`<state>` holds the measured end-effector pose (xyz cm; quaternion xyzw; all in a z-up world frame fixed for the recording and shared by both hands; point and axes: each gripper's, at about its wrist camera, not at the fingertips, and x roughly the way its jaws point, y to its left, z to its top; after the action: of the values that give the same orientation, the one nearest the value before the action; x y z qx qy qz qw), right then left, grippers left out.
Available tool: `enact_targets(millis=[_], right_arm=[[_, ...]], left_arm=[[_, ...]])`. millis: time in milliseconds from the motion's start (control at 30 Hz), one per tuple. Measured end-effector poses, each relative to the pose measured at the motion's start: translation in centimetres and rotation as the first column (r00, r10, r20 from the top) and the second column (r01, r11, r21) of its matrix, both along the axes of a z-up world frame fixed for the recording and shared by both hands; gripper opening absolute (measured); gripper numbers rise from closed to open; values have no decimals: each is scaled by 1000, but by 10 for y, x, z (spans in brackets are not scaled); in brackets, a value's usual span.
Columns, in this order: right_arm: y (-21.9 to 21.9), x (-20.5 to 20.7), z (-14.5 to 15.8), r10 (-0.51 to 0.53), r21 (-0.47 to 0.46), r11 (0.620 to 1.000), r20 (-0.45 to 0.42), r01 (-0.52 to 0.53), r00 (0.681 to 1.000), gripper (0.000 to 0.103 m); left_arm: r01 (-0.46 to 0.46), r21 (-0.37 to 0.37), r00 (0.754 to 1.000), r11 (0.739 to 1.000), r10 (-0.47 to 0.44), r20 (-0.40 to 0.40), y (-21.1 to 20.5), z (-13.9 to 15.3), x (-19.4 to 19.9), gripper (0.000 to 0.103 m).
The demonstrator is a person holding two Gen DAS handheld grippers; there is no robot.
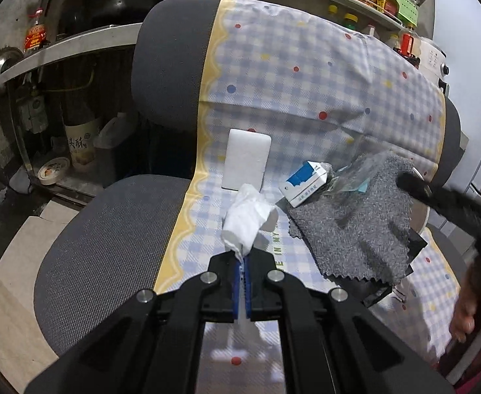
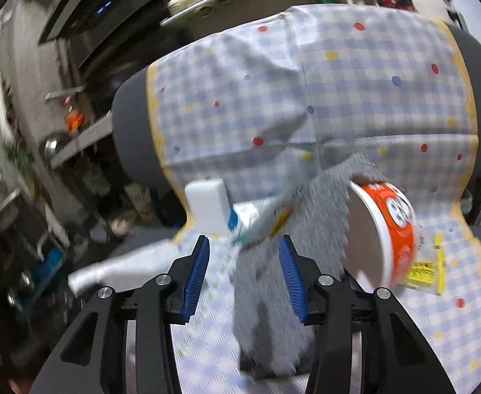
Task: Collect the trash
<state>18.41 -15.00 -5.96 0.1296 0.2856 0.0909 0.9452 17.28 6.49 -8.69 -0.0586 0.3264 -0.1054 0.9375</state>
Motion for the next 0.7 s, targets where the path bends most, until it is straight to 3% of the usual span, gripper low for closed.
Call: enact_targets(millis=[67,133,267,300,533,700], right_arm=[[3,20,0,-37,-11,999,-17,36,999,44],[6,41,-6,-85,-38,996,-55,83,995,36],[0,54,-14,-127,-35,992,-89,124,988,5],[-1,50,-12,-122,-27,992,-74,120,990,2],[-25,-35,52,-6,-24,1000,122,9,993,1],[-60,-105,72,0,-61,998,149,9,989,1]], left_arm=[[1,0,1000,1000,-1,3,0,-1,0,0],[5,-5,1000,1000,-5,-1,-1,-2,1,0],[8,1,1000,1000,-8,4,-2,-1,0,0],[8,6,1000,1000,-9,11,-1,2,-2,0],[61,-10,992,998,-60,108,-8,38,-32,0],[175,-12,970,984,-170,174,-40,61,-68,0]])
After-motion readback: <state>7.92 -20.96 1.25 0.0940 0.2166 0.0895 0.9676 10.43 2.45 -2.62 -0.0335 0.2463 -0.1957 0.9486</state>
